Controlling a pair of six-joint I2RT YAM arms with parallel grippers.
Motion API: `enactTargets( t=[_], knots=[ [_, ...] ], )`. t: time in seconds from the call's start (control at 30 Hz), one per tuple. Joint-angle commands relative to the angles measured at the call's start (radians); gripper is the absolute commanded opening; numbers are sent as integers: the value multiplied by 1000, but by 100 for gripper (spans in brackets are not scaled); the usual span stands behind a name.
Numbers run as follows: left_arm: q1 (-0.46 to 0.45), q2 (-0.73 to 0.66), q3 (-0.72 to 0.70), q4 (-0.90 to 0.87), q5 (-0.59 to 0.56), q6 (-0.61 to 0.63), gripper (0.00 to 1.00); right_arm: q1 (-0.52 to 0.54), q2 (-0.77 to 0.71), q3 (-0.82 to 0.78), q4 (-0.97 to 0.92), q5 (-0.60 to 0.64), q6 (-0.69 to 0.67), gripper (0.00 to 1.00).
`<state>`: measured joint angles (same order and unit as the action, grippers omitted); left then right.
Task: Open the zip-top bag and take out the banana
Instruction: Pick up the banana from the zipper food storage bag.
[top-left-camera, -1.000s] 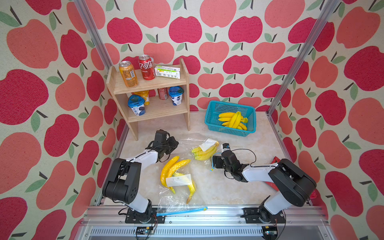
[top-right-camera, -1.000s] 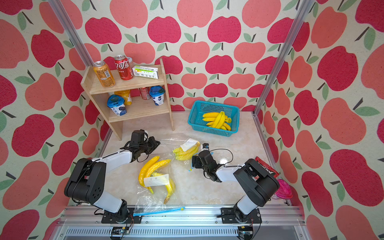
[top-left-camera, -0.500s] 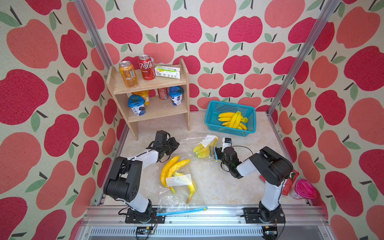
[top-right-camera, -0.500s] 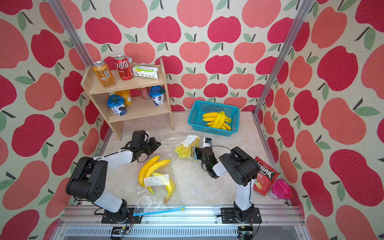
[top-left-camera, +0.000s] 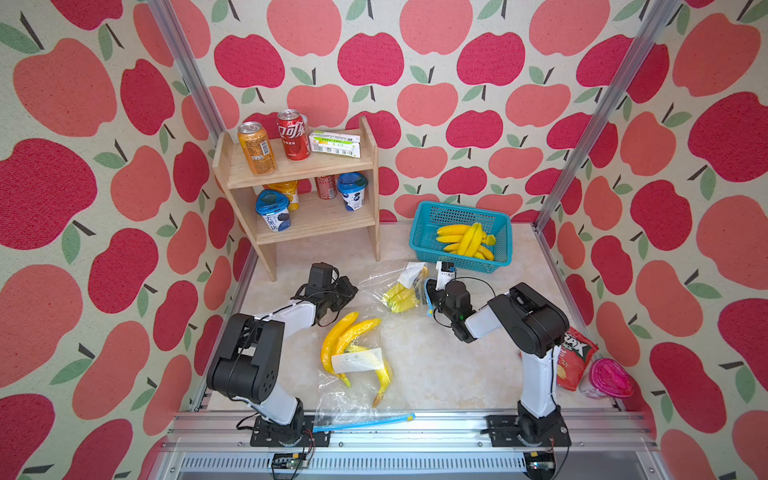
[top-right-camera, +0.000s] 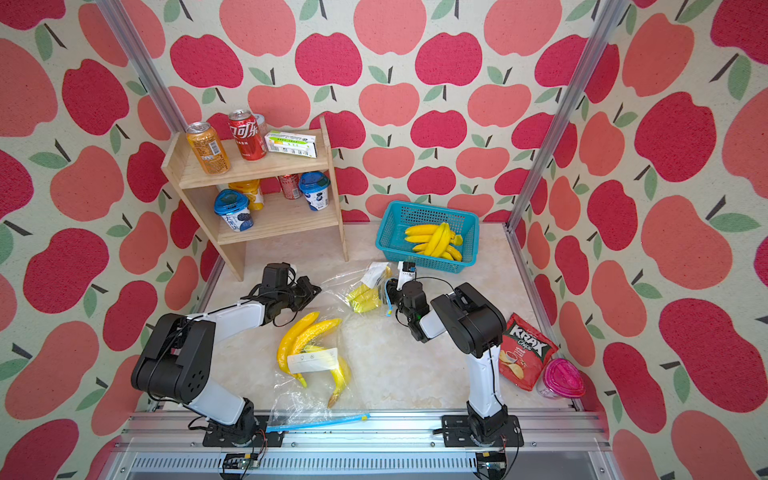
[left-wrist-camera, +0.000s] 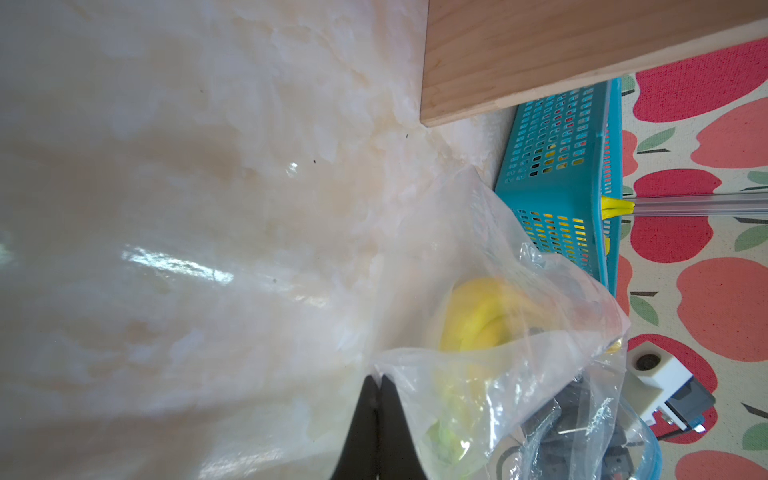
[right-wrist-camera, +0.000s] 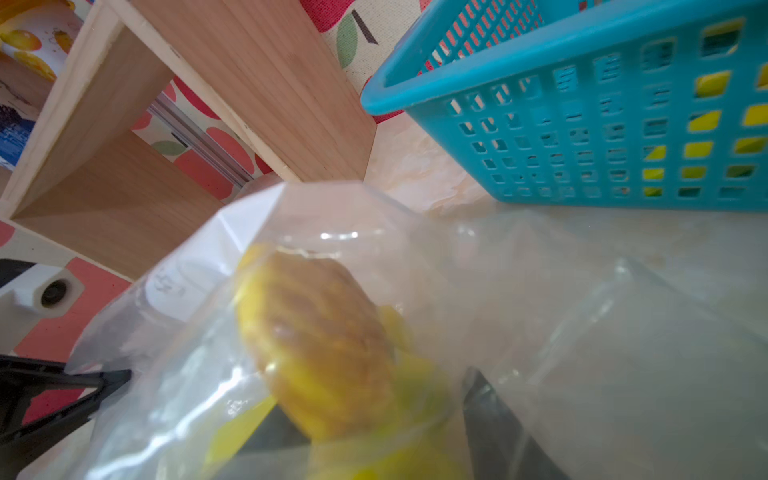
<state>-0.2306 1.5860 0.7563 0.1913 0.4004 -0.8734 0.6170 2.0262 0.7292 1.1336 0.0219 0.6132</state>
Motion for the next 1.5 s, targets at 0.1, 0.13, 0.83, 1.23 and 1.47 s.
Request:
enactTargets(
  t=[0.1,0.13,0.83,1.23,1.47],
  knots=[
    [9,29,0,20,18,-7,0,3,-56,6,-134,-37,-46,45],
    [11,31,2,19,12,-6,0,7,-82,-2,-170,-35,-55,38],
    [-5,0,-10,-41,-195,-7,0,115,-871,29,-1384,440,-87,11],
    [-39,-34,-25,-64,-312,-45,0,57,-1053,221,-1762,427,-131,13],
    [-81,-36,-18,-46,-285,-26,0,-12,-1052,264,-1701,498,-181,13]
  ],
)
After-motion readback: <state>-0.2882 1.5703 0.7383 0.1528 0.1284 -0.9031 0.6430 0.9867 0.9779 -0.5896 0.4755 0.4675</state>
